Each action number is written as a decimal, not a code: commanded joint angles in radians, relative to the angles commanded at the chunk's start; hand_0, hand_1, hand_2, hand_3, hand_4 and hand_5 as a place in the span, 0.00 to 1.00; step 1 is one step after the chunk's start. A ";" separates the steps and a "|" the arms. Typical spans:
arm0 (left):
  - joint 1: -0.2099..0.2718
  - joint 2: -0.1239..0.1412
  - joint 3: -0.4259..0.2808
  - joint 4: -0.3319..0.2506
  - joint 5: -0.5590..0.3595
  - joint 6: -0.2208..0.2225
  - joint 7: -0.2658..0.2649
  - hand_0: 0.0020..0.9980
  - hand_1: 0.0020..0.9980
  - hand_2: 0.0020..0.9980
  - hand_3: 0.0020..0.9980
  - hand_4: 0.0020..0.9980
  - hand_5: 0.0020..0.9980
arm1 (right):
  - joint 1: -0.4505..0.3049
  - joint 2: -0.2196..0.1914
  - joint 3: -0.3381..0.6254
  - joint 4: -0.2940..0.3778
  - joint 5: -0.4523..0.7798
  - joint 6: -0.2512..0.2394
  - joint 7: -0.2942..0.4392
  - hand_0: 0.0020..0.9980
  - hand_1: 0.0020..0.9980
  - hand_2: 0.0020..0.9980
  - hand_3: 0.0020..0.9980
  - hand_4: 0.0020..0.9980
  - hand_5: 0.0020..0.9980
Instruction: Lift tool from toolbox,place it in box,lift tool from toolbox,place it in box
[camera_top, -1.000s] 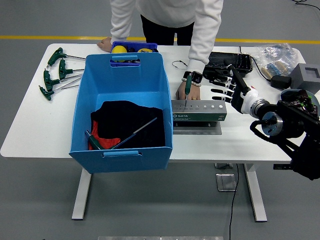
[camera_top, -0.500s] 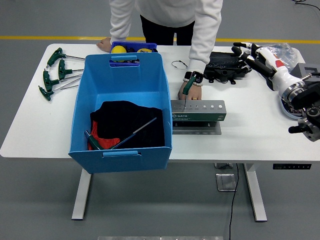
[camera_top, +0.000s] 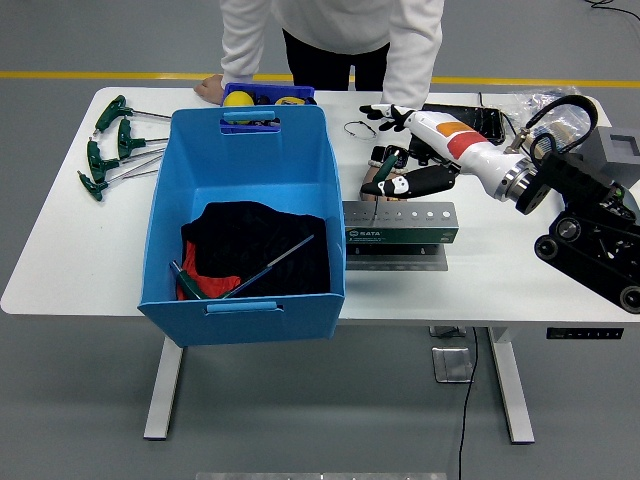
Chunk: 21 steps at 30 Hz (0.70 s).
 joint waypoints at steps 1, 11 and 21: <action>-0.001 0.000 0.000 0.000 0.000 0.000 0.000 0.75 0.69 0.77 0.77 0.79 0.74 | 0.013 0.011 -0.014 -0.016 -0.039 0.002 0.003 0.77 0.77 0.85 0.81 1.00 0.60; -0.010 0.005 0.002 -0.002 0.004 0.004 0.000 0.75 0.68 0.77 0.77 0.79 0.74 | 0.129 0.113 -0.148 -0.153 -0.460 0.019 0.020 0.78 0.73 0.75 0.64 1.00 0.66; -0.021 0.009 -0.011 -0.005 0.018 0.015 -0.003 0.75 0.68 0.76 0.77 0.79 0.74 | 0.188 0.190 -0.200 -0.281 -0.578 0.027 0.030 0.79 0.73 0.74 0.63 1.00 0.68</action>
